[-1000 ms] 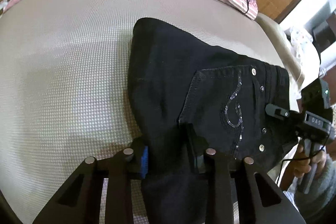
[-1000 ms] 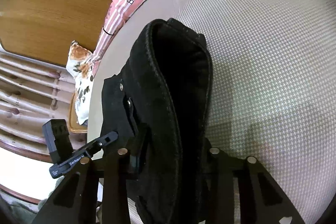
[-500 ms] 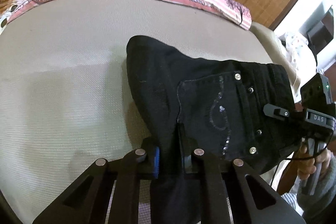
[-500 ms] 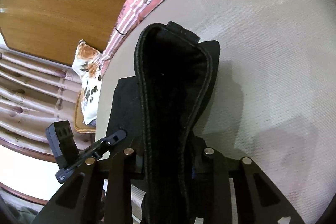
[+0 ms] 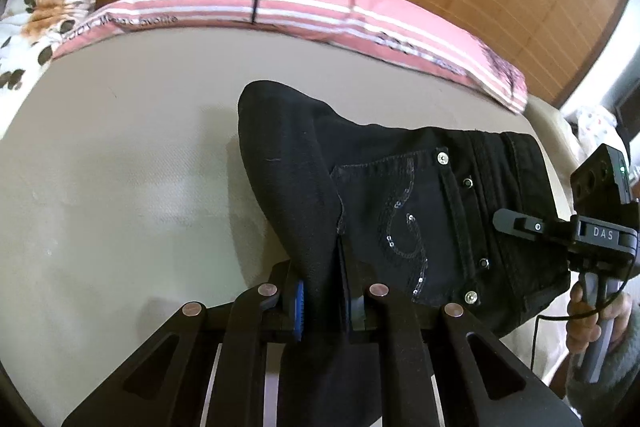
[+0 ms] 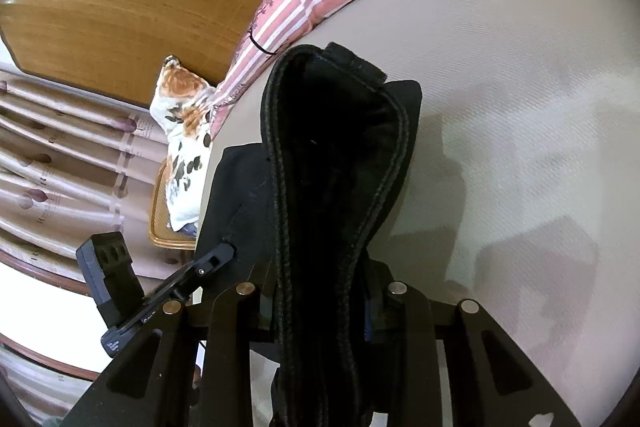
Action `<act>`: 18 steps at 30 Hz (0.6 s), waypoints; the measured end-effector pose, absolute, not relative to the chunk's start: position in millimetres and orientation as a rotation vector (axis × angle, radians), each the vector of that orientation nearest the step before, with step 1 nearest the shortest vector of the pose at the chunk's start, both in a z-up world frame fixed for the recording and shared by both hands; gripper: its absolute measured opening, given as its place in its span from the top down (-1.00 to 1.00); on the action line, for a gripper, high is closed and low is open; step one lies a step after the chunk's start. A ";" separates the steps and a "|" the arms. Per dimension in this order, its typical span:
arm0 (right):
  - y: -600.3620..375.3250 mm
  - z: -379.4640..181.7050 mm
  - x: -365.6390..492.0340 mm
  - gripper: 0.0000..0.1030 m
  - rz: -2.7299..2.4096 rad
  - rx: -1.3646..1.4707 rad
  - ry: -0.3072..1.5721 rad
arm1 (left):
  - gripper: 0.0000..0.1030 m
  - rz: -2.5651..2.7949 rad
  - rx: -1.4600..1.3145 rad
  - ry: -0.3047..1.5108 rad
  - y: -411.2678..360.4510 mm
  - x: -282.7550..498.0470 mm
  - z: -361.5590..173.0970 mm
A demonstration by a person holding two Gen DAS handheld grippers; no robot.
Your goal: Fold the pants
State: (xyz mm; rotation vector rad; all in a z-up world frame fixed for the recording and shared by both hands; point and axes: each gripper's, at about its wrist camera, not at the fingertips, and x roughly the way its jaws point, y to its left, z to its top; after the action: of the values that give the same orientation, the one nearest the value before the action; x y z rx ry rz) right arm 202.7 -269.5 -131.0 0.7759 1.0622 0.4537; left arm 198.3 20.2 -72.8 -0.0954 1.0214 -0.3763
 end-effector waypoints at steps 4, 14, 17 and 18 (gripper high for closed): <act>-260.5 -128.2 232.0 0.48 0.460 0.751 1.064 | 0.73 -0.347 -0.101 1.005 28.3 224.0 -70.4; -252.5 -137.8 274.6 0.47 0.413 0.641 1.071 | 0.71 -0.303 -0.117 1.002 37.5 261.0 -90.1; -249.0 -149.4 274.8 0.24 0.330 0.556 1.099 | 0.51 -0.281 -0.129 1.041 44.0 263.7 -113.9; -247.8 -151.3 272.9 0.13 0.318 0.531 1.098 | 0.38 -0.272 -0.132 1.043 46.0 261.8 -119.1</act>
State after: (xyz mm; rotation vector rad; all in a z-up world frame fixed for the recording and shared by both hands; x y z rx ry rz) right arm 272.9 -247.8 -151.3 0.5312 1.0976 0.3183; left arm 261.8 46.0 -119.1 -0.1324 1.0426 -0.2719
